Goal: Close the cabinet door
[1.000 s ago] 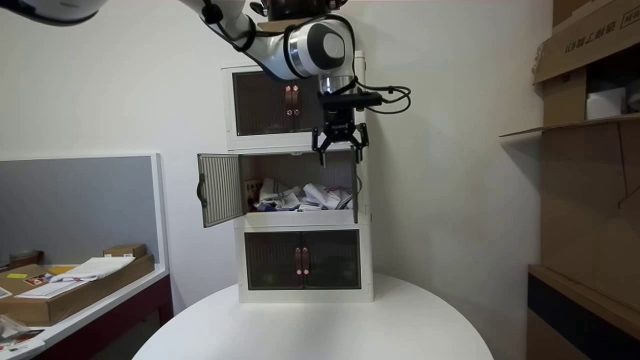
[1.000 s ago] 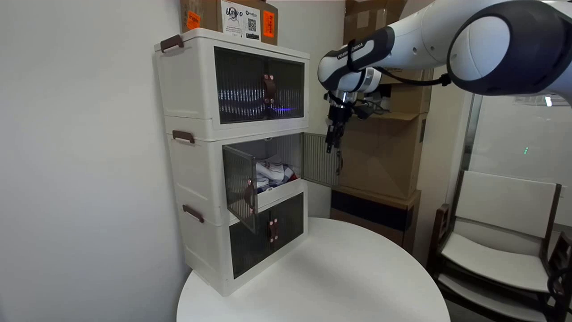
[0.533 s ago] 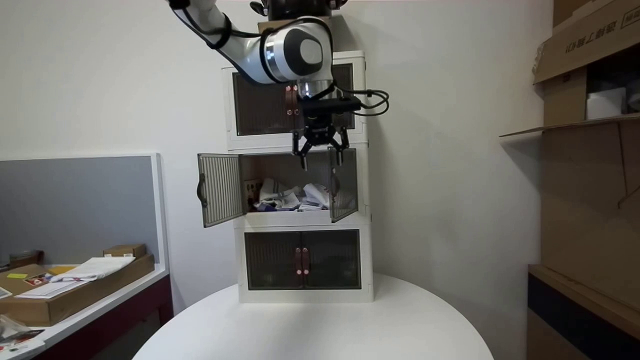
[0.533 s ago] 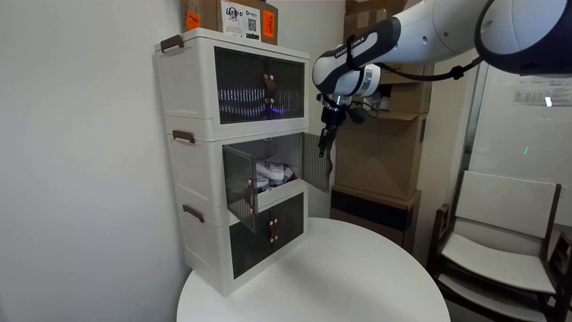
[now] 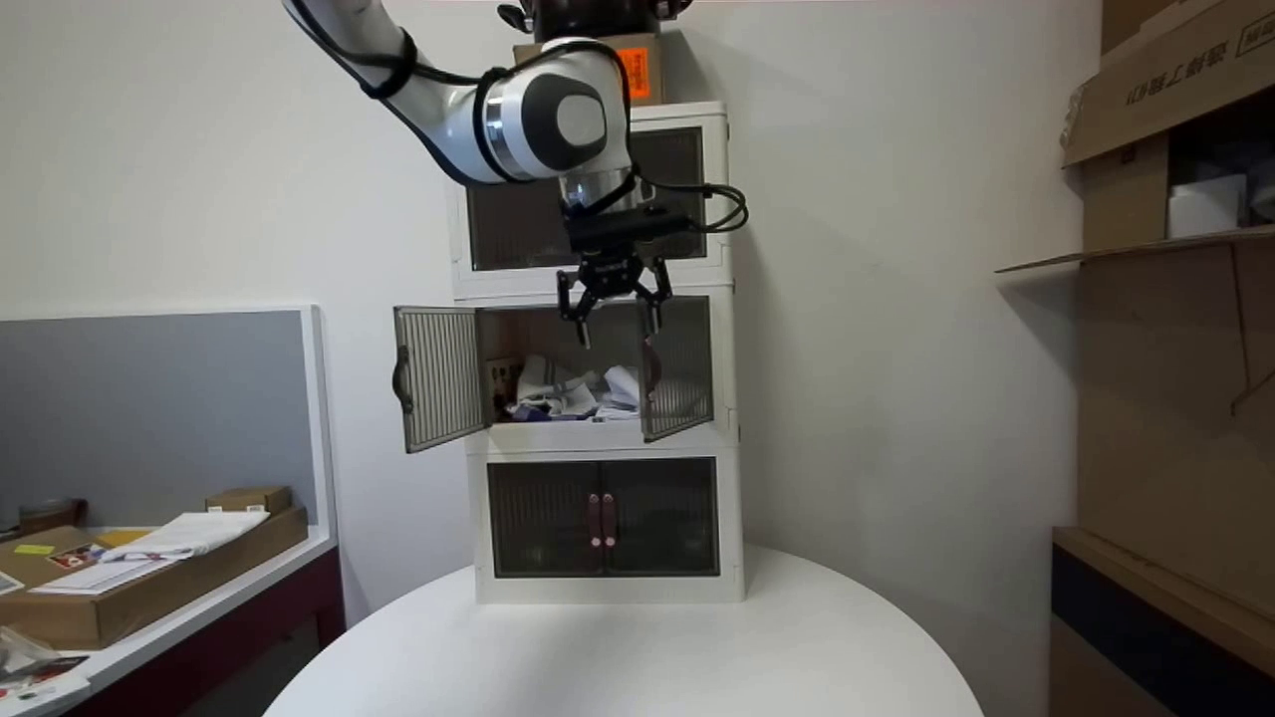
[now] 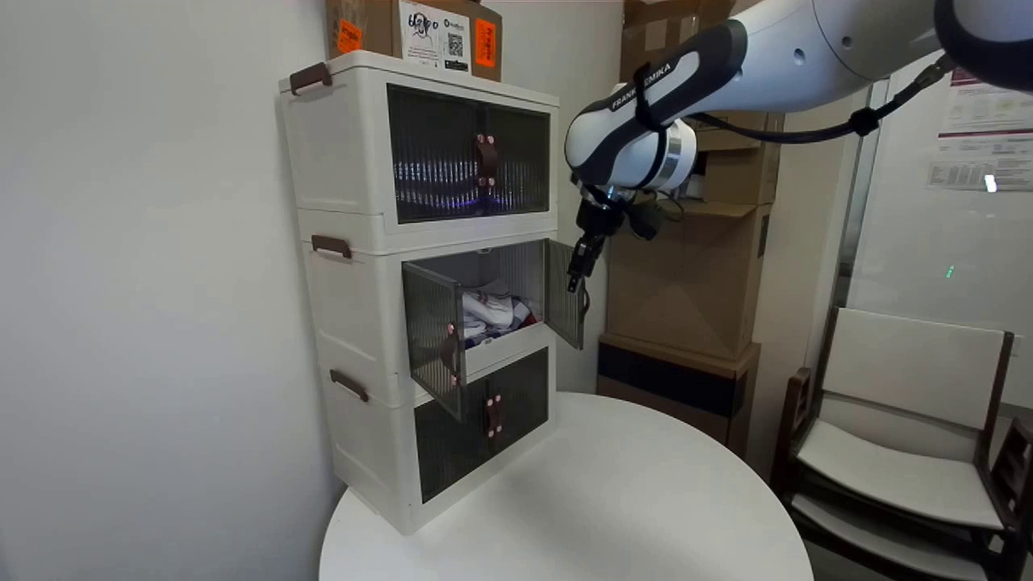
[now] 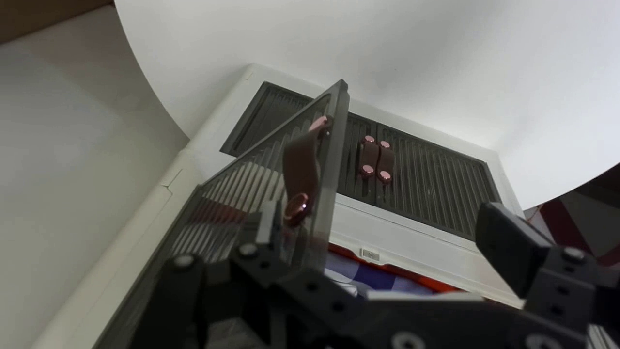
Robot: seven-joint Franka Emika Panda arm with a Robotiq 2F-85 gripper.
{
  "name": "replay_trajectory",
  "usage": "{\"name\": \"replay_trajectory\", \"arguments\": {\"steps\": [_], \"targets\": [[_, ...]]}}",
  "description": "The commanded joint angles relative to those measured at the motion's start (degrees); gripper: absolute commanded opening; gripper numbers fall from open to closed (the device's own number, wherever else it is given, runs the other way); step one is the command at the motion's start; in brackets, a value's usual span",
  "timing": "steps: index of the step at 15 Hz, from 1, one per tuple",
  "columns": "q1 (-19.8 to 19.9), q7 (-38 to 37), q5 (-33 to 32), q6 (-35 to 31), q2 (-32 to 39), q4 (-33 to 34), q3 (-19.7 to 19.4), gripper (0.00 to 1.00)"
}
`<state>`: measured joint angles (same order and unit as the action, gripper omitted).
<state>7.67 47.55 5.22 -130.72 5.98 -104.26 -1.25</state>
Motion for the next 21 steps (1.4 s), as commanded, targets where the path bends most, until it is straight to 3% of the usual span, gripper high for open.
{"name": "replay_trajectory", "arguments": {"steps": [1,5,11,21], "targets": [[-0.85,-0.06,3.69,-7.97,-3.40,-6.54,-0.07,1.00],[-2.67,-2.99,8.25,-16.21,-3.62,-9.61,1.03,1.00],[-3.86,-1.67,14.01,-24.01,-2.37,-11.47,2.62,1.00],[-3.43,-0.33,19.71,-24.69,2.95,-5.03,4.40,1.00]]}}
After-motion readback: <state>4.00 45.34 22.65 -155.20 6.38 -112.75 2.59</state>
